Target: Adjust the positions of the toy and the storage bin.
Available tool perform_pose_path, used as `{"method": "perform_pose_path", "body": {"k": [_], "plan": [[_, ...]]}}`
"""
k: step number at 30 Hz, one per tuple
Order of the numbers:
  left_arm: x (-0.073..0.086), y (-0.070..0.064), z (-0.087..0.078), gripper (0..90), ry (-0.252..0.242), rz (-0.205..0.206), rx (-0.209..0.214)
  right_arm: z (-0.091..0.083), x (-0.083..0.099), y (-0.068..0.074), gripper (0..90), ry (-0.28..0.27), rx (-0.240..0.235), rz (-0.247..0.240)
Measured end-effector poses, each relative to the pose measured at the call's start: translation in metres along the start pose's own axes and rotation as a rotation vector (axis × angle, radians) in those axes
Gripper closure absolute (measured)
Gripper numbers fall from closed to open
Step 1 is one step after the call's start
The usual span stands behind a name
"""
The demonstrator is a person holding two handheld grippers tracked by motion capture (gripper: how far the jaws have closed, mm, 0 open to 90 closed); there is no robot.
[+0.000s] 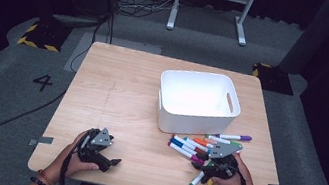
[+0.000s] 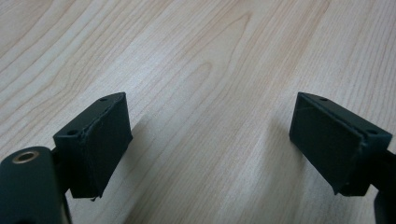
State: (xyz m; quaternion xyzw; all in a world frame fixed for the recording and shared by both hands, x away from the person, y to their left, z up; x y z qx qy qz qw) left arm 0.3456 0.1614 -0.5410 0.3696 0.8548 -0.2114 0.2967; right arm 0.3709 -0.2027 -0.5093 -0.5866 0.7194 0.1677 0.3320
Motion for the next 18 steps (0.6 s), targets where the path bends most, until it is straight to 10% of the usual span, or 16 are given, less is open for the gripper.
{"method": "perform_pose_path", "body": {"k": [18], "plan": [[0.0, 0.0, 0.0, 13.0, 0.0, -0.003, 0.007, 0.023, 0.0, -0.004, 68.1, 0.09, -0.035, -0.01]]}}
Point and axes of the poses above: each handheld gripper's, and its own axes: z roughly forward along the jaws, x roughly out of its underside, y roughly to its left, the point moved 5 cm from there along z, roughly forward along the jaws, and after that the axes turned 10 degrees about -z, right-handed, at the moved point
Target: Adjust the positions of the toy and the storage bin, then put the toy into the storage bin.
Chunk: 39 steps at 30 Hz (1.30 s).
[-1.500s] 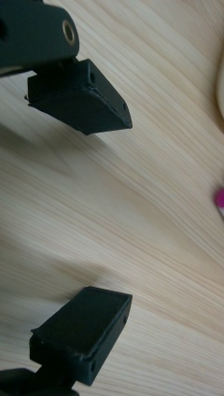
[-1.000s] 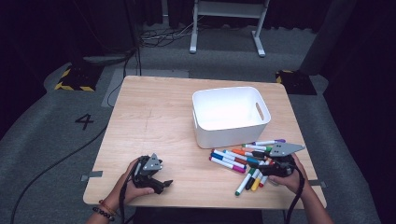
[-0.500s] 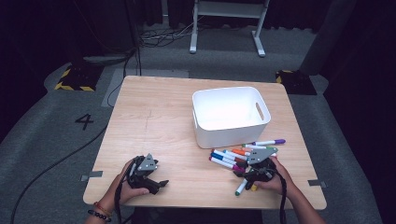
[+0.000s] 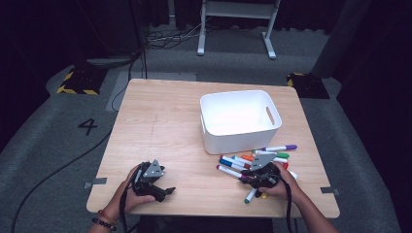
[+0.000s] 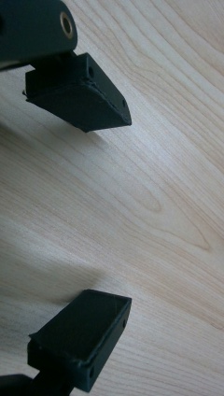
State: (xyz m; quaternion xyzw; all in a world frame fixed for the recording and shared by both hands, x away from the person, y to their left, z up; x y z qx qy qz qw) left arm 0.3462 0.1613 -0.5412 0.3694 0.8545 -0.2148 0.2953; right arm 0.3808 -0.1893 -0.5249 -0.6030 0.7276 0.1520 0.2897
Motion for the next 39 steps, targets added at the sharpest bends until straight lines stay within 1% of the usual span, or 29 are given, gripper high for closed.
{"method": "perform_pose_path", "body": {"k": [1, 3, 6, 12, 15, 16, 18, 20, 21, 23, 24, 25, 26, 27, 28, 29, 30, 31, 32, 33, 34, 35, 36, 37, 38, 39], "plan": [[0.0, 0.0, 0.0, 13.0, 0.0, 0.0, 0.0, 0.001, -0.001, -0.002, 68.7, -0.008, -0.005, -0.006], [0.0, 0.0, 0.0, 13.0, 0.0, 0.0, 0.0, 0.001, -0.002, -0.004, 71.3, 0.007, -0.012, 0.001], [0.0, 0.0, 0.0, 13.0, 0.0, 0.0, 0.0, 0.002, -0.004, -0.005, 72.8, 0.016, -0.018, -0.009], [0.0, 0.0, 0.0, 13.0, 0.0, 0.0, 0.0, 0.003, -0.003, -0.007, 73.9, 0.005, -0.003, -0.006], [0.0, 0.0, 0.0, 13.0, 0.0, 0.0, 0.0, 0.003, -0.004, -0.006, 73.9, 0.005, -0.005, 0.0], [0.0, 0.0, 0.0, 13.0, 0.001, 0.001, 0.001, 0.003, -0.003, -0.006, 74.0, 0.004, -0.001, -0.007], [0.0, 0.001, 0.0, 13.1, 0.002, 0.007, -0.003, 0.003, -0.003, -0.006, 74.0, 0.002, 0.001, -0.002], [0.0, 0.001, 0.0, 13.0, 0.002, 0.007, -0.002, 0.001, -0.003, -0.007, 74.1, -0.025, 0.001, -0.008], [0.0, 0.001, 0.0, 13.0, 0.003, 0.007, -0.001, 0.001, -0.003, -0.007, 74.1, -0.025, 0.001, -0.008], [0.0, 0.001, 0.0, 13.0, 0.002, 0.007, -0.003, -0.003, -0.005, -0.007, 74.1, -0.055, 0.006, -0.013], [0.0, 0.001, 0.0, 13.1, 0.002, 0.007, -0.003, -0.008, -0.005, -0.007, 74.1, -0.083, 0.014, -0.016], [-0.001, 0.001, 0.0, 13.1, -0.001, 0.003, -0.003, -0.01, -0.005, -0.006, 74.1, -0.091, 0.015, -0.014], [-0.001, 0.001, 0.0, 13.1, -0.001, 0.003, -0.003, -0.013, -0.007, -0.005, 74.1, -0.113, 0.01, 0.005], [-0.001, 0.001, 0.0, 13.1, 0.001, 0.003, -0.003, -0.013, -0.007, -0.005, 74.1, -0.113, 0.01, 0.005], [-0.001, 0.001, 0.001, 13.1, -0.004, -0.008, -0.005, -0.021, -0.008, -0.005, 74.1, -0.146, 0.018, -0.001], [-0.001, 0.001, 0.001, 13.1, -0.004, -0.008, -0.005, -0.021, -0.008, -0.005, 74.1, -0.146, 0.018, -0.001], [-0.001, 0.002, 0.001, 13.1, -0.002, -0.003, -0.007, -0.028, -0.009, -0.004, 74.1, -0.166, 0.02, 0.001], [-0.001, 0.002, 0.001, 13.1, -0.002, -0.009, -0.002, -0.031, -0.01, -0.004, 74.1, -0.183, 0.022, -0.007], [-0.001, 0.002, 0.001, 13.1, 0.0, -0.007, -0.003, -0.035, -0.011, -0.003, 74.1, -0.191, 0.027, -0.006], [-0.002, 0.003, 0.0, 13.1, 0.0, -0.001, -0.013, -0.037, -0.011, -0.004, 74.2, -0.202, 0.029, -0.016], [-0.002, 0.003, 0.001, 13.0, 0.0, -0.004, -0.011, -0.04, -0.013, -0.003, 74.1, -0.209, 0.029, -0.007], [-0.002, 0.003, 0.001, 13.1, 0.0, -0.004, -0.011, -0.04, -0.013, -0.003, 74.1, -0.209, 0.029, -0.007], [-0.001, 0.003, 0.001, 13.1, 0.002, -0.008, -0.013, -0.046, -0.016, -0.004, 74.1, -0.23, 0.034, -0.018], [-0.001, 0.003, 0.0, 13.1, 0.002, -0.007, -0.015, -0.049, -0.018, -0.004, 74.1, -0.239, 0.037, -0.015], [-0.001, 0.003, 0.0, 13.1, 0.002, -0.007, -0.015, -0.052, -0.019, -0.004, 74.1, -0.247, 0.04, -0.028], [-0.001, 0.003, 0.001, 13.1, 0.001, -0.009, -0.014, -0.052, -0.019, -0.004, 74.1, -0.247, 0.04, -0.028]]}}
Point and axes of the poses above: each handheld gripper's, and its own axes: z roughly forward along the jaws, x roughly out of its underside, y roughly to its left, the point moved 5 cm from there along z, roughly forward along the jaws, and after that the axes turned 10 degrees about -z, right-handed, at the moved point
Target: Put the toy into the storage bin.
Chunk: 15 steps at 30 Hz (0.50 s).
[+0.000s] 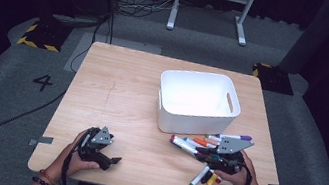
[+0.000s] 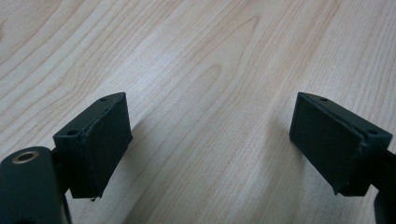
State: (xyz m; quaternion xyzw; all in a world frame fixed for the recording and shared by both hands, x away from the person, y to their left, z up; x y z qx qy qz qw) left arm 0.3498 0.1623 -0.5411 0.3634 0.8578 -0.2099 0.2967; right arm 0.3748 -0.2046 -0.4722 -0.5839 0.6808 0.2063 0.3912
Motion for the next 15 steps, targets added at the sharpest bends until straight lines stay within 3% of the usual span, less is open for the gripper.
{"method": "perform_pose_path", "body": {"k": [7, 15], "plan": [[0.0, 0.0, 0.0, 13.1, -0.004, -0.001, -0.007, -0.016, -0.018, 0.001, 74.1, -0.028, 0.015, -0.034], [0.0, 0.0, 0.0, 13.1, -0.004, -0.001, -0.007, -0.04, -0.048, -0.013, 74.1, -0.089, 0.052, -0.083]]}}
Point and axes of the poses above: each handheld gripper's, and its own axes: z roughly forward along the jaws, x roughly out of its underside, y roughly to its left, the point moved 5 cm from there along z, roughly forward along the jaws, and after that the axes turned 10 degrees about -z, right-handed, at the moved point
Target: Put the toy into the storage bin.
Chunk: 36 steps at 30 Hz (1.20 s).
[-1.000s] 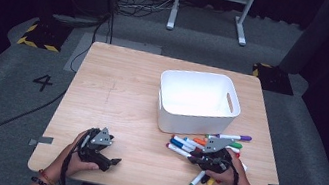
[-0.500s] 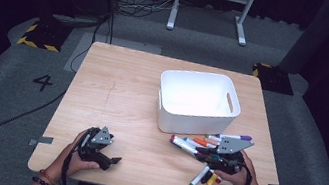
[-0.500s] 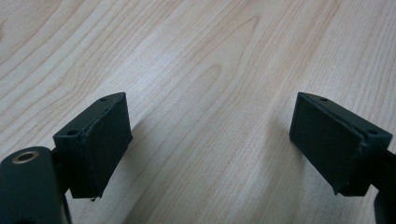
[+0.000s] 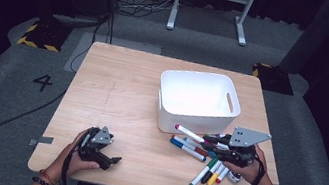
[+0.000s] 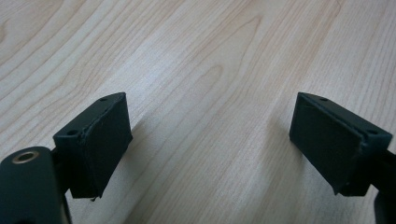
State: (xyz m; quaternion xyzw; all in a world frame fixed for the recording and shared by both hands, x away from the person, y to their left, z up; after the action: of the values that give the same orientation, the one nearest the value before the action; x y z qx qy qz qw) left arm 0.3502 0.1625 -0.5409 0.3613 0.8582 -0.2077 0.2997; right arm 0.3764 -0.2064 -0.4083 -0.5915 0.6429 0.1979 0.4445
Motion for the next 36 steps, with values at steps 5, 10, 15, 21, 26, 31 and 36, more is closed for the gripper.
{"method": "perform_pose_path", "body": {"k": [5, 10, 15, 21, 26, 31, 36], "plan": [[0.0, 0.0, 0.0, 13.1, 0.0, 0.0, 0.0, -0.008, -0.012, -0.009, 74.2, -0.006, 0.015, -0.012], [0.0, 0.0, 0.0, 13.0, 0.0, 0.0, 0.0, -0.017, -0.028, -0.029, 74.1, -0.025, 0.044, -0.012], [0.0, 0.0, 0.0, 13.1, 0.0, 0.0, 0.0, -0.016, -0.039, -0.046, 74.1, -0.024, 0.04, -0.014], [0.0, 0.0, 0.0, 13.1, 0.0, 0.0, 0.0, -0.009, -0.046, -0.068, 74.2, 0.018, 0.025, -0.017], [0.0, 0.0, 0.0, 13.1, 0.0, 0.0, 0.0, 0.003, -0.051, -0.084, 74.1, 0.055, -0.002, -0.031], [0.0, 0.0, 0.0, 13.0, 0.004, 0.005, -0.001, 0.017, -0.05, -0.093, 74.2, 0.081, -0.03, -0.035], [0.0, 0.0, 0.0, 13.1, 0.0, 0.0, 0.0, 0.037, -0.044, -0.101, 74.1, 0.14, -0.048, -0.033]]}}
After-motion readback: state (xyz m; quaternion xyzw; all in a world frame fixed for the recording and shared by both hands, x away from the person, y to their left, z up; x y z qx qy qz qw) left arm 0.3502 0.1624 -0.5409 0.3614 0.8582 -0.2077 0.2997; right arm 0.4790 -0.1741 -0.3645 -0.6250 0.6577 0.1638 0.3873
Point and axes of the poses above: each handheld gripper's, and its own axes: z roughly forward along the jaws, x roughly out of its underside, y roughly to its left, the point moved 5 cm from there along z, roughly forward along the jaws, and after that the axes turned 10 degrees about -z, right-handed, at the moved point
